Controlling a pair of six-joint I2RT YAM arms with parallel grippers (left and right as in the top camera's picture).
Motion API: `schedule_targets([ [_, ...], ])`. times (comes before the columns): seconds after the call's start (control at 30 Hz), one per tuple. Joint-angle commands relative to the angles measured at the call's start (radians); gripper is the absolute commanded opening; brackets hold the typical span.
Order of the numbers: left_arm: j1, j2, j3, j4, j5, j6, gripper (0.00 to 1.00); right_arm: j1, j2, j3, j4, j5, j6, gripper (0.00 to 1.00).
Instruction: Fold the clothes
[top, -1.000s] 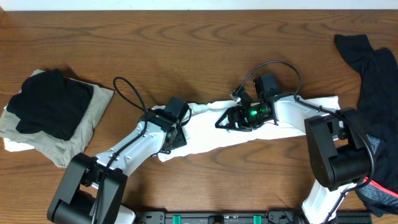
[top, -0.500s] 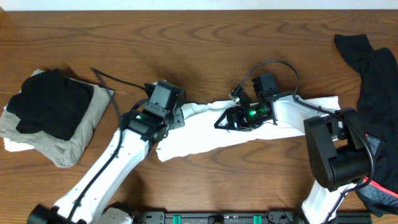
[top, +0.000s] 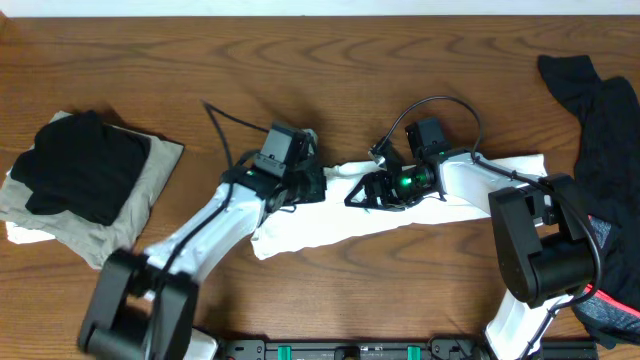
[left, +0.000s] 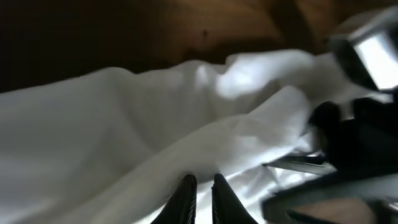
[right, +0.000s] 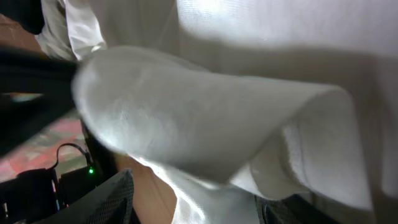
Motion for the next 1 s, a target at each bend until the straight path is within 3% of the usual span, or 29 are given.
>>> schedule_targets([
  [0.0, 0.011, 0.085, -0.016, 0.017, 0.067, 0.044, 0.11, 0.012, 0.068, -0.036, -0.008, 0.274, -0.028, 0.63],
  [0.13, 0.034, 0.160, -0.016, -0.009, 0.051, 0.043, 0.11, 0.012, 0.068, -0.036, -0.010, 0.274, -0.029, 0.63],
  [0.27, 0.068, 0.192, -0.016, -0.064, -0.090, 0.031, 0.11, 0.012, 0.068, -0.036, -0.010, 0.275, -0.029, 0.63],
  [0.47, 0.123, 0.192, -0.016, -0.079, -0.100, 0.035, 0.11, 0.012, 0.065, -0.035, -0.004, 0.274, -0.028, 0.63],
  [0.73, 0.183, 0.192, -0.016, -0.089, -0.099, 0.089, 0.11, -0.047, -0.060, 0.044, -0.024, 0.251, -0.026, 0.79],
  [0.97, 0.184, 0.192, -0.016, -0.093, -0.103, 0.107, 0.11, -0.177, -0.211, 0.108, -0.104, 0.338, -0.029, 0.84],
])
